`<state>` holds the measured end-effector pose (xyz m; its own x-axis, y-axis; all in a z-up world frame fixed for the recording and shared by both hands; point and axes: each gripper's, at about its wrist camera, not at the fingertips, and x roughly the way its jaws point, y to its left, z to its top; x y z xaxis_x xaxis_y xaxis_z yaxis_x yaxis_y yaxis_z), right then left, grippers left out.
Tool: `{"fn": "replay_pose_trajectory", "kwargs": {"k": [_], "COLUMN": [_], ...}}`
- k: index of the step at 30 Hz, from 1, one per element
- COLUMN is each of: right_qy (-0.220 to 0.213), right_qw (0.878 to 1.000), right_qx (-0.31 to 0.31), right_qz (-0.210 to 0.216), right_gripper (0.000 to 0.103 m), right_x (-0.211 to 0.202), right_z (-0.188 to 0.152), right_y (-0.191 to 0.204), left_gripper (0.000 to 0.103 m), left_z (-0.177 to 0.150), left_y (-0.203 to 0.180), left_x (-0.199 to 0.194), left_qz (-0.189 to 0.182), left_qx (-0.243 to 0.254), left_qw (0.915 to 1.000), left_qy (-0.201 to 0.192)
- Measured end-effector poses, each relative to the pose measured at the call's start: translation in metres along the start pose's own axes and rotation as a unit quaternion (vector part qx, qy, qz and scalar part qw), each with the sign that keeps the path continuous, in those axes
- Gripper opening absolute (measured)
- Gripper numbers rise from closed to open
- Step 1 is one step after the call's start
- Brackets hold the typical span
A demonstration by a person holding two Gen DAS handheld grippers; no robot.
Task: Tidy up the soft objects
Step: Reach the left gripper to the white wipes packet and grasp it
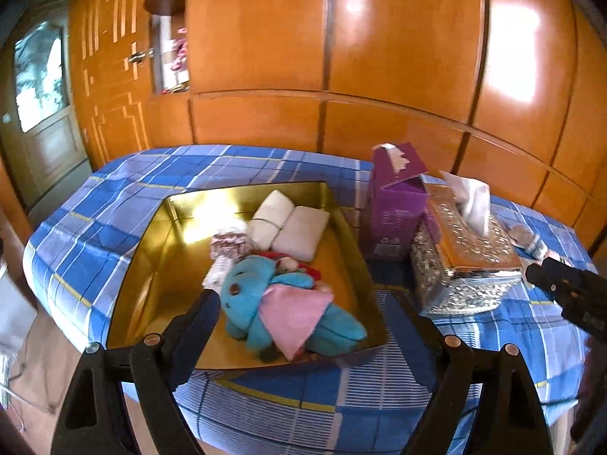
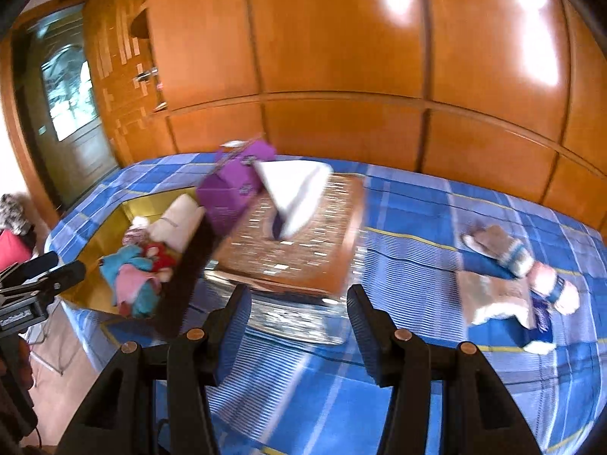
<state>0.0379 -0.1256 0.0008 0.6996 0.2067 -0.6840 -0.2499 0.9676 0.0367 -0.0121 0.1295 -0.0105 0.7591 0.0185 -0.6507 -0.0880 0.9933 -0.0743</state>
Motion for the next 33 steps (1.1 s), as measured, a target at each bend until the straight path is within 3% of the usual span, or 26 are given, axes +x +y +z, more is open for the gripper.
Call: {"fn": "replay_pose_trajectory", "kwargs": {"k": [10, 17, 24, 30, 33], "right_qy": [0.0, 0.025, 0.044, 0.039, 0.04], "right_qw": [0.996, 0.983, 0.96, 0.945, 0.945], "right_qx": [0.064, 0.129, 0.198, 0.262, 0.272], "right_qz": [-0.062, -0.129, -0.195, -0.189, -0.179], "right_gripper": [0.053, 0.053, 0.053, 0.053, 0.053], "right_x": [-0.02, -0.04, -0.061, -0.066, -0.066], "right_z": [-0.018, -0.048, -0.097, -0.119, -0.122], "right_y": [-0.072, -0.139, -0.206, -0.234, -0.236], "left_gripper": [0.089, 0.089, 0.089, 0.089, 0.089], "left_z": [0.013, 0.029, 0.033, 0.016, 0.009], "left_y": [-0.05, -0.108, -0.194, -0.279, -0.319], "left_x": [-0.007, -0.02, -0.018, 0.016, 0.04], "left_qz": [-0.037, -0.113, -0.179, -0.214, -0.229], "left_qx": [0.065, 0.133, 0.23, 0.317, 0.354], "left_qw": [0.9971, 0.9841, 0.9564, 0.9234, 0.9051], "left_qy": [-0.014, -0.034, -0.019, 0.031, 0.057]}}
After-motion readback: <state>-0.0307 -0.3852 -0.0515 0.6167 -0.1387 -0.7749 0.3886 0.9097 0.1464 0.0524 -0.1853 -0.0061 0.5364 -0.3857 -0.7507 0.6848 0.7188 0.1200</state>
